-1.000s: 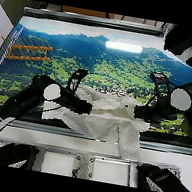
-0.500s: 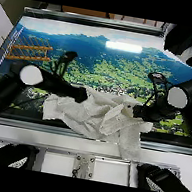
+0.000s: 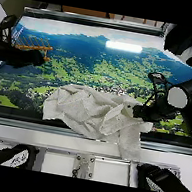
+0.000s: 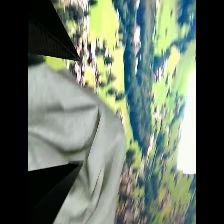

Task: Fold the clothes and pants, and hang the long-sleeved shirts on hangers.

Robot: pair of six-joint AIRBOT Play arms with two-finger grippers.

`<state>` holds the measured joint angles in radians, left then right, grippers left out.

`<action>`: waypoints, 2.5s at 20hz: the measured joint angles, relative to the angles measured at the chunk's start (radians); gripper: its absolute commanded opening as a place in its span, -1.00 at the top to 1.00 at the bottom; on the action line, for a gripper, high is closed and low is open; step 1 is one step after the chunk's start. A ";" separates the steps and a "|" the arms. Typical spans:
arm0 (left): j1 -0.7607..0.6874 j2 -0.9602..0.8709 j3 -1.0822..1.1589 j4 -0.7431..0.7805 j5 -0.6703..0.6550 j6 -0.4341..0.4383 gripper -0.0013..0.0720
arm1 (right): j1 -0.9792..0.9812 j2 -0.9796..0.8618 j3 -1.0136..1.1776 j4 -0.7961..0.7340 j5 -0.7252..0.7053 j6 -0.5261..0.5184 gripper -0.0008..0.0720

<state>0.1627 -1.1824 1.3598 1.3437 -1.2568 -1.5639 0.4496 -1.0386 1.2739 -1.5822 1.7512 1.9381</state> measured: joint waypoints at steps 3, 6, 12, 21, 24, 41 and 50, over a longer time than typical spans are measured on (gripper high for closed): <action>0.114 -0.114 0.032 0.171 0.071 0.010 -0.96 | 0.000 0.000 0.000 0.000 0.000 0.000 0.90; 0.194 -0.232 0.083 0.275 0.183 0.013 -0.92 | 0.000 0.000 0.000 0.001 0.000 0.000 0.90; 0.288 -0.500 0.298 0.348 0.336 0.027 -0.91 | 0.000 0.000 0.000 0.003 0.000 0.000 0.90; 0.336 -0.874 0.655 0.438 0.304 0.186 -0.91 | 0.000 0.000 0.000 0.000 0.000 0.000 0.90; 0.344 -0.929 0.663 0.475 0.335 0.204 -0.91 | 0.000 0.000 0.000 0.000 0.000 0.000 0.90; 0.396 -1.048 0.661 0.545 0.554 0.213 -0.90 | 0.000 0.000 0.000 0.000 0.000 0.000 0.90; 0.396 -1.071 0.660 0.546 0.554 0.221 0.92 | 0.000 0.000 0.000 0.001 0.000 0.000 0.90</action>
<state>0.5587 -2.2536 2.0197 1.8896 -0.7033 -1.3430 0.4496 -1.0386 1.2739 -1.5810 1.7508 1.9381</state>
